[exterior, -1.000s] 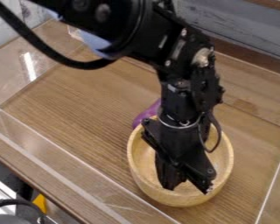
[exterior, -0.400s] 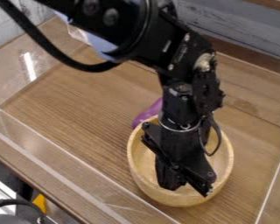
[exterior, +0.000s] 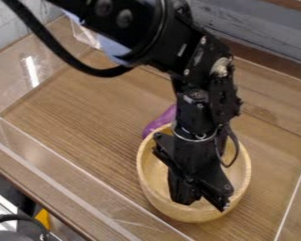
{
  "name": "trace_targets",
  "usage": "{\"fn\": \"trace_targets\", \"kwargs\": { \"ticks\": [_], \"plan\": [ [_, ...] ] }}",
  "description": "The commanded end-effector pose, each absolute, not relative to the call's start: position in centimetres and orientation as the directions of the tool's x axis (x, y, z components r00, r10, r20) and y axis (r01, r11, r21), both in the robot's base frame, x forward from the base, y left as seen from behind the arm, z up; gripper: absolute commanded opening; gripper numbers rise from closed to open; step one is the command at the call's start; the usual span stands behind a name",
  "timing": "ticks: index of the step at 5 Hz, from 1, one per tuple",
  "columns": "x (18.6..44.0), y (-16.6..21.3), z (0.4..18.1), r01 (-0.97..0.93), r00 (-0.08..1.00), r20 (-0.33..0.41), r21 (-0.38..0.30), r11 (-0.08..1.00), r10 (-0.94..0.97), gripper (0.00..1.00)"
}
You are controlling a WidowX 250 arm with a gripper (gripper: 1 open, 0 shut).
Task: Put the purple eggplant in the brown bowl
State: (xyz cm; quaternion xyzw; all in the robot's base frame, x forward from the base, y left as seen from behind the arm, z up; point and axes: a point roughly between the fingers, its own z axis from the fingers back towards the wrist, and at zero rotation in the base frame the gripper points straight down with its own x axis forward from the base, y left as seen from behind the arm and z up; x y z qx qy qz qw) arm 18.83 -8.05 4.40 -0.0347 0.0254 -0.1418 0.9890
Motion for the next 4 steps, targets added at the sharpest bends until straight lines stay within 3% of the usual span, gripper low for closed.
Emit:
{"fn": "trace_targets", "kwargs": {
  "ticks": [1, 4],
  "plan": [
    [19.78, -8.07, 5.02, 0.262, 0.964, -0.015, -0.081, 0.962, -0.264, 0.00],
    [20.23, -7.87, 4.97, 0.234, 0.971, -0.024, -0.087, 0.968, -0.237, 0.00]
  ]
}}
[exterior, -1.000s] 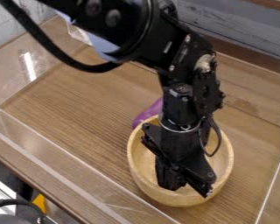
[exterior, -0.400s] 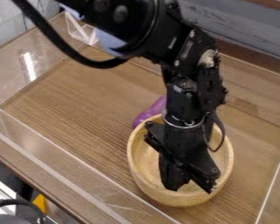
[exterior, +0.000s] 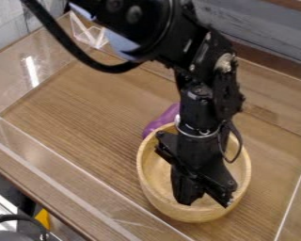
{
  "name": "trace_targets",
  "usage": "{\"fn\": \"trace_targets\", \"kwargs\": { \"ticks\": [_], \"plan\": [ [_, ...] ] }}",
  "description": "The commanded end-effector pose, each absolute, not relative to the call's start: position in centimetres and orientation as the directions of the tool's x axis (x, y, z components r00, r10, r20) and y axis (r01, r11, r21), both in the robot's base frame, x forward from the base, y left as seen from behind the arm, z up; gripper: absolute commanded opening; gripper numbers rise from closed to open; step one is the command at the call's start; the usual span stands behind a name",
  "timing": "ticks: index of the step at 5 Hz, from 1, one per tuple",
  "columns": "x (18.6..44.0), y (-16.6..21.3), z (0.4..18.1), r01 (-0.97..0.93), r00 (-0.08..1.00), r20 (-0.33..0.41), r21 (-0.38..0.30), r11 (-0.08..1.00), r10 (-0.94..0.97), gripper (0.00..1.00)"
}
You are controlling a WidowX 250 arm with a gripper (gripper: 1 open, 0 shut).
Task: Put the purple eggplant in the brown bowl
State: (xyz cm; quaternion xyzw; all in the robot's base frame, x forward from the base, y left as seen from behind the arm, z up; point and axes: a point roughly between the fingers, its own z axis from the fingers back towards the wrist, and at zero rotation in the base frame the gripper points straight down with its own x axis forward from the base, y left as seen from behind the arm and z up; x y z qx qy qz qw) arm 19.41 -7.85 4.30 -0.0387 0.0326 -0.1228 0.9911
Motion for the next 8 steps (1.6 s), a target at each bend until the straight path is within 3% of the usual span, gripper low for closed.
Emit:
{"fn": "trace_targets", "kwargs": {
  "ticks": [1, 5, 6, 7, 8],
  "plan": [
    [20.4, -7.8, 5.0, 0.224, 0.974, -0.027, -0.088, 0.971, -0.227, 0.00],
    [20.7, -7.4, 4.8, 0.187, 0.981, -0.040, -0.087, 0.978, -0.191, 0.00],
    [20.7, -7.1, 5.0, 0.178, 0.982, -0.045, -0.083, 0.980, -0.182, 1.00],
    [20.7, -6.7, 5.3, 0.166, 0.984, -0.048, -0.078, 0.983, -0.170, 1.00],
    [20.8, -6.5, 5.6, 0.161, 0.986, -0.041, -0.069, 0.985, -0.164, 0.00]
  ]
}}
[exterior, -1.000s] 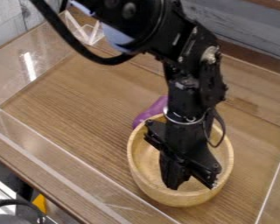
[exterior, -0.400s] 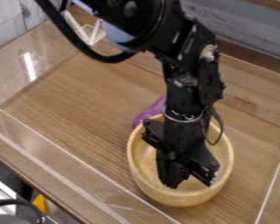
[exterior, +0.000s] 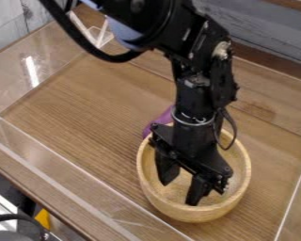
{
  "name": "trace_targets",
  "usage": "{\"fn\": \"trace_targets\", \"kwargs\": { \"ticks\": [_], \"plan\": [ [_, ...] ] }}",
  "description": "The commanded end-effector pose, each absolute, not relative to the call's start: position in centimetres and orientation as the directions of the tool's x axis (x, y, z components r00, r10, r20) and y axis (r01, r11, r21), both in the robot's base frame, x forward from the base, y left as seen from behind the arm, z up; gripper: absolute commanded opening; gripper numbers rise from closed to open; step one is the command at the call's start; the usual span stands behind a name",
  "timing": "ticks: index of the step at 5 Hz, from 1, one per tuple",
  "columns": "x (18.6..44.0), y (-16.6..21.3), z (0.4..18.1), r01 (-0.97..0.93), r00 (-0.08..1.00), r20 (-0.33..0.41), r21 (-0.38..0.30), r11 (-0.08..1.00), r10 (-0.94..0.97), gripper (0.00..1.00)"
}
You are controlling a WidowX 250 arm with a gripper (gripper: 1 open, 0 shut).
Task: Put the purple eggplant in the brown bowl
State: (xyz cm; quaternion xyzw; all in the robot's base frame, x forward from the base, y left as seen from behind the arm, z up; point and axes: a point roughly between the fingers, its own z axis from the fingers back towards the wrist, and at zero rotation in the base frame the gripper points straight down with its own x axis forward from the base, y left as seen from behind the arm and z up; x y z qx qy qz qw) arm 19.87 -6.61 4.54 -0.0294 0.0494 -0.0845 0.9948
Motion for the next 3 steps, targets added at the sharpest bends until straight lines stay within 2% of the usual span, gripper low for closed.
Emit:
{"fn": "trace_targets", "kwargs": {
  "ticks": [1, 2, 3],
  "plan": [
    [20.95, -6.22, 5.77, 0.151, 0.987, -0.040, -0.059, 0.987, -0.154, 0.00],
    [20.93, -6.03, 5.83, 0.142, 0.988, -0.044, -0.059, 0.988, -0.145, 1.00],
    [20.91, -5.87, 5.88, 0.134, 0.989, -0.048, -0.059, 0.989, -0.137, 1.00]
  ]
}}
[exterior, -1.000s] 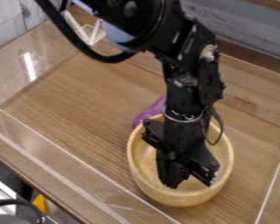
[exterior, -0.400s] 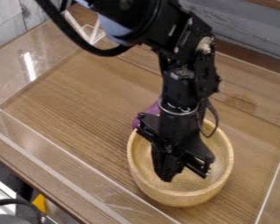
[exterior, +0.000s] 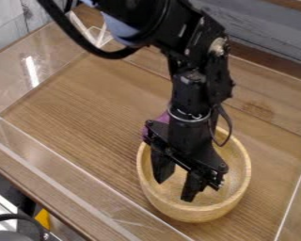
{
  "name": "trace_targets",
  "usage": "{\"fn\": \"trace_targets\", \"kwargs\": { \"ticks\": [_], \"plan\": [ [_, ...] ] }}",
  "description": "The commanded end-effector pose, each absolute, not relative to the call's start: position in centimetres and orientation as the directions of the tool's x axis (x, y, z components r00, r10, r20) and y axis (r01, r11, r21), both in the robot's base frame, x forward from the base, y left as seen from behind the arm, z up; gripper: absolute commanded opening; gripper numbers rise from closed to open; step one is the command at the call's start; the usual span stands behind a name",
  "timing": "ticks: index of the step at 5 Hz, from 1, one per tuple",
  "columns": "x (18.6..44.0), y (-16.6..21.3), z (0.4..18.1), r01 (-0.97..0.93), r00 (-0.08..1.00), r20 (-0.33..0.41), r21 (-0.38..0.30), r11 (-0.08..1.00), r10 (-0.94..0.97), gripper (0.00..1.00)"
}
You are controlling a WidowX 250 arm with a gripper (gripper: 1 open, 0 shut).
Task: Put the purple eggplant in the brown bowl
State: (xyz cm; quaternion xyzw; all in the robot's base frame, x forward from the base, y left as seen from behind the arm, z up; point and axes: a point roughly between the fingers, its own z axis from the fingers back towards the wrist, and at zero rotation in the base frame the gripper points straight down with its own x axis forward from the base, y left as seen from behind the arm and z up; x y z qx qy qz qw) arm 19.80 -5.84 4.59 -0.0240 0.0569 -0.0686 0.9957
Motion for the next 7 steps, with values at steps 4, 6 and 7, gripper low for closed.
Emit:
{"fn": "trace_targets", "kwargs": {
  "ticks": [4, 6, 7],
  "plan": [
    [21.58, -5.11, 5.85, 0.114, 0.993, -0.037, -0.025, 0.993, -0.115, 1.00],
    [21.77, -4.79, 5.64, 0.104, 0.994, -0.036, -0.010, 0.995, -0.104, 1.00],
    [21.88, -4.63, 5.57, 0.099, 0.994, -0.034, -0.002, 0.995, -0.099, 1.00]
  ]
}}
